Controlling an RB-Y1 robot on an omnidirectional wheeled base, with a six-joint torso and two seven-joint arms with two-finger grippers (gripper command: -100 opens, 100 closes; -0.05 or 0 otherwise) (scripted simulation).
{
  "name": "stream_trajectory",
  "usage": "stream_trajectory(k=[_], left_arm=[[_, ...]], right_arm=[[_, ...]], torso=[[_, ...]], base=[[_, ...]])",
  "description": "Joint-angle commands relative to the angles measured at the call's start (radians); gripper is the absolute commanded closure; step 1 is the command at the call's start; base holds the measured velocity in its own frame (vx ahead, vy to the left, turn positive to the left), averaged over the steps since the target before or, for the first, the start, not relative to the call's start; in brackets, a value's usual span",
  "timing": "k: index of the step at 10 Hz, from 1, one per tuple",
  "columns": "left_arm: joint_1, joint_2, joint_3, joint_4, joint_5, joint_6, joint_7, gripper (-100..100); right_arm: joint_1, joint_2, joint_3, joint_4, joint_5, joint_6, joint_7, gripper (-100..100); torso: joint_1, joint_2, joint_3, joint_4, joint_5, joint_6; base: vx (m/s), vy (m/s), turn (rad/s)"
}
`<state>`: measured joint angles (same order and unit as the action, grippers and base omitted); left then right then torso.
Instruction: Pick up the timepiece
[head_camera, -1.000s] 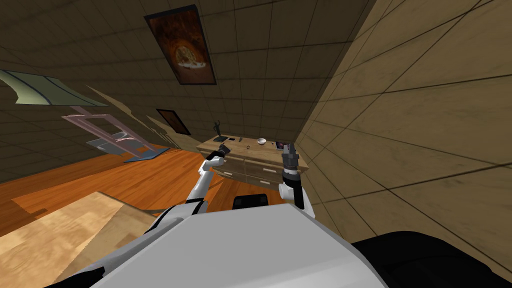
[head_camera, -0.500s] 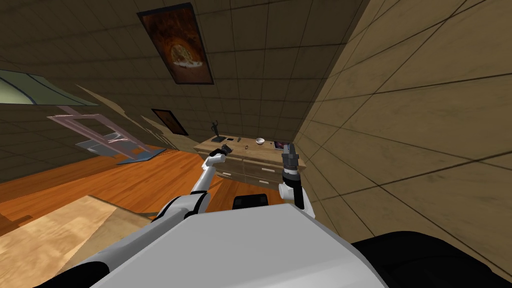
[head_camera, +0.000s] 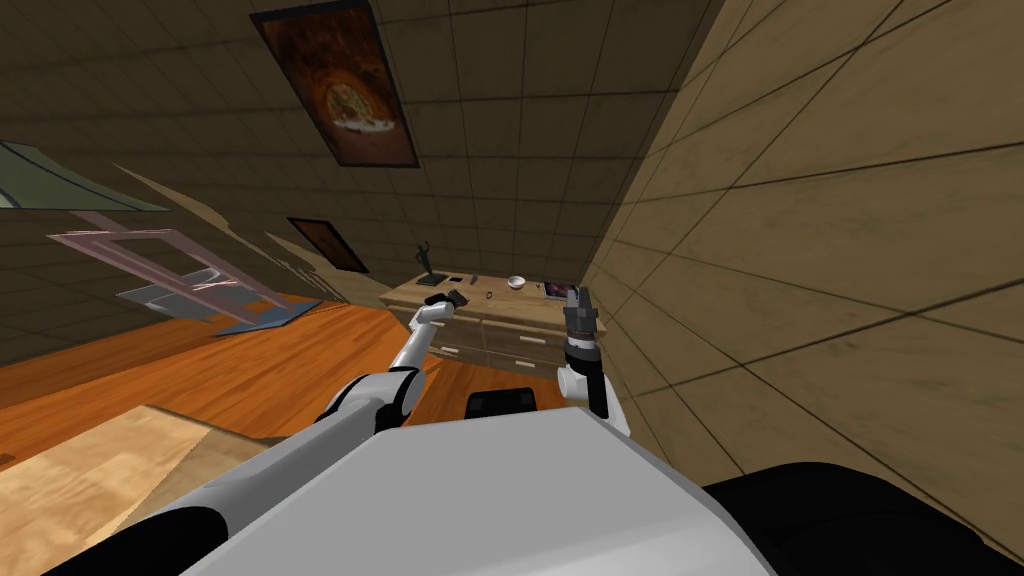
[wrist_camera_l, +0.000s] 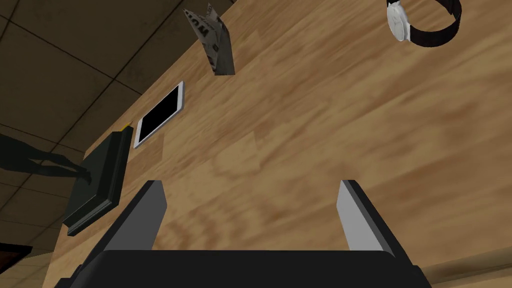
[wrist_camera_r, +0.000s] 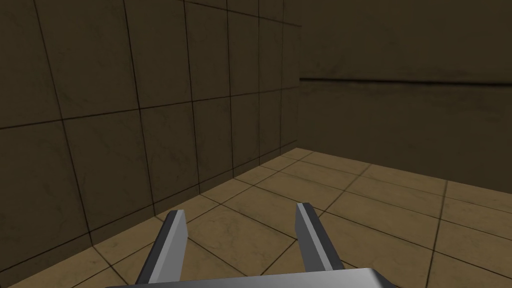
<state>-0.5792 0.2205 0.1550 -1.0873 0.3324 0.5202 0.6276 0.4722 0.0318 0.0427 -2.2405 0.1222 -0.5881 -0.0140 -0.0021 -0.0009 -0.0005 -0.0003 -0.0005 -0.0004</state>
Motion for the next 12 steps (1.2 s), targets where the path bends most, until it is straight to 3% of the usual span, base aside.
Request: stream_trajectory(k=[1,2,5,6,7,8,10,11,12], left_arm=[[-0.05,0.008,0.002,0.05,0.011,0.047,0.026,-100],[-0.056,0.008,0.002,0.076,0.011,0.047,0.026,-100],[-0.14,0.02,0.004,0.166,0.024,0.116,0.067,-100],[-0.145,0.02,0.004,0.197,0.024,0.116,0.067,-100],[-0.186,0.026,0.004,0.239,0.031,0.147,0.086,-100],[-0.186,0.026,0.004,0.252,0.031,0.147,0.086,-100],[-0.259,0.039,0.004,0.329,0.041,0.203,0.118,-100],[-0.259,0.039,0.004,0.353,0.041,0.203,0.118,-100],[-0.291,0.045,0.003,0.396,0.046,0.228,0.132,-100]], right_arm=[[0.0,0.0,0.0,0.0,0.0,0.0,0.0,0],[0.0,0.0,0.0,0.0,0.0,0.0,0.0,0],[0.0,0.0,0.0,0.0,0.0,0.0,0.0,0],[0.0,0.0,0.0,0.0,0.0,0.0,0.0,0],[0.0,0.0,0.0,0.0,0.0,0.0,0.0,0],[0.0,0.0,0.0,0.0,0.0,0.0,0.0,0],[0.0,0.0,0.0,0.0,0.0,0.0,0.0,0],[0.0,0.0,0.0,0.0,0.0,0.0,0.0,0],[0.0,0.0,0.0,0.0,0.0,0.0,0.0,0]], torso=[[0.0,0.0,0.0,0.0,0.0,0.0],[0.0,0.0,0.0,0.0,0.0,0.0],[0.001,0.0,0.0,0.0,0.0,0.0],[0.0,-0.001,0.0,0.0,0.0,0.0],[0.0,0.0,0.0,0.0,0.0,0.0],[0.0,-0.001,0.0,0.0,0.0,0.0],[0.0,-0.001,0.0,0.0,0.0,0.0],[-0.001,-0.002,-0.001,0.0,0.0,0.0],[0.0,-0.001,-0.001,0.0,0.0,0.0]], base=[[0.017,-0.031,-0.08],[0.014,-0.024,-0.038],[0.018,-0.023,-0.066],[0.02,-0.022,-0.05],[0.022,-0.026,-0.078],[0.021,-0.02,-0.044],[0.037,-0.027,-0.103],[0.036,-0.025,-0.039],[0.029,-0.021,-0.07]])
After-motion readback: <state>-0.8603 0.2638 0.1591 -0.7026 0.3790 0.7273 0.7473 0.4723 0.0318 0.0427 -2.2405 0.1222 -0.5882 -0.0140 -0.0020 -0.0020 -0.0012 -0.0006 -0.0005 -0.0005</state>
